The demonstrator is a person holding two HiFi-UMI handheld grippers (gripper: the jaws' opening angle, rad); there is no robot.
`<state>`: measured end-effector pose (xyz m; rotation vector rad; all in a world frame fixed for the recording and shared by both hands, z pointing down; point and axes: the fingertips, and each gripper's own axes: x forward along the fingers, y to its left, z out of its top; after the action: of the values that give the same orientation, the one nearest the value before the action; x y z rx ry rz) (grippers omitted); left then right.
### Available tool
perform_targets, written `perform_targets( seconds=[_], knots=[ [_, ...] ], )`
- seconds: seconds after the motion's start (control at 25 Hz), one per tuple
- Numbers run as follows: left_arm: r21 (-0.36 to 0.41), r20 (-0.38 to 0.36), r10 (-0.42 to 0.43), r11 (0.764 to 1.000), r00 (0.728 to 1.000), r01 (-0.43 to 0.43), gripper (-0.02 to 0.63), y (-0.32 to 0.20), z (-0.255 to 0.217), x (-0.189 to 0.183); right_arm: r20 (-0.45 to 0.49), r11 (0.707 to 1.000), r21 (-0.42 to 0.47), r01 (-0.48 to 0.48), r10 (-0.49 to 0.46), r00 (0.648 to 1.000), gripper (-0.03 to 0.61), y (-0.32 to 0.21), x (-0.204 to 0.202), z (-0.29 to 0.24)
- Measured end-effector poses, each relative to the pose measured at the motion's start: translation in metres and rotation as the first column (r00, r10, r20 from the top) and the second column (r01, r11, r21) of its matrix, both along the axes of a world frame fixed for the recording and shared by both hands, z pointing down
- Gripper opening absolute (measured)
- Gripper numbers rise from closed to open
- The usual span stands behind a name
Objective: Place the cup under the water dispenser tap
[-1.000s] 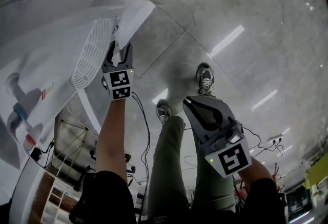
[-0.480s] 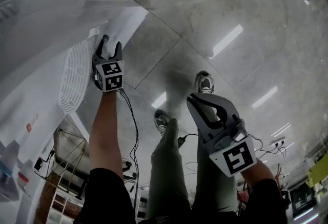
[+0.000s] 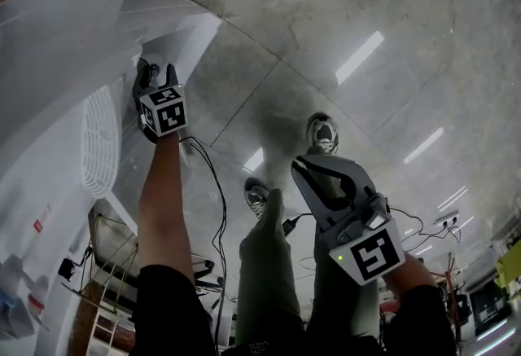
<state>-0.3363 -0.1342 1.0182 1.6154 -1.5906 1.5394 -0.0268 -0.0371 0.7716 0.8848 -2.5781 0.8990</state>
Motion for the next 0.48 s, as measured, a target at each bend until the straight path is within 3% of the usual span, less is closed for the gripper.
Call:
perform_targets(
  seconds=[0.16, 0.48],
  knots=[
    [0.016, 0.074, -0.006, 1.0, 0.997, 0.005, 0.124, -0.003, -0.003, -0.007, -0.013, 1.0, 0.0, -0.024, 0.024, 1.0, 0.046, -0.004, 0.01, 0.007],
    [-0.011, 0.072, 0.017, 1.0, 0.997, -0.016, 0.092, -0.001, -0.004, -0.004, -0.017, 0.998, 0.003, -0.055, 0.055, 0.998, 0.046, -0.007, 0.014, 0.006]
  ],
)
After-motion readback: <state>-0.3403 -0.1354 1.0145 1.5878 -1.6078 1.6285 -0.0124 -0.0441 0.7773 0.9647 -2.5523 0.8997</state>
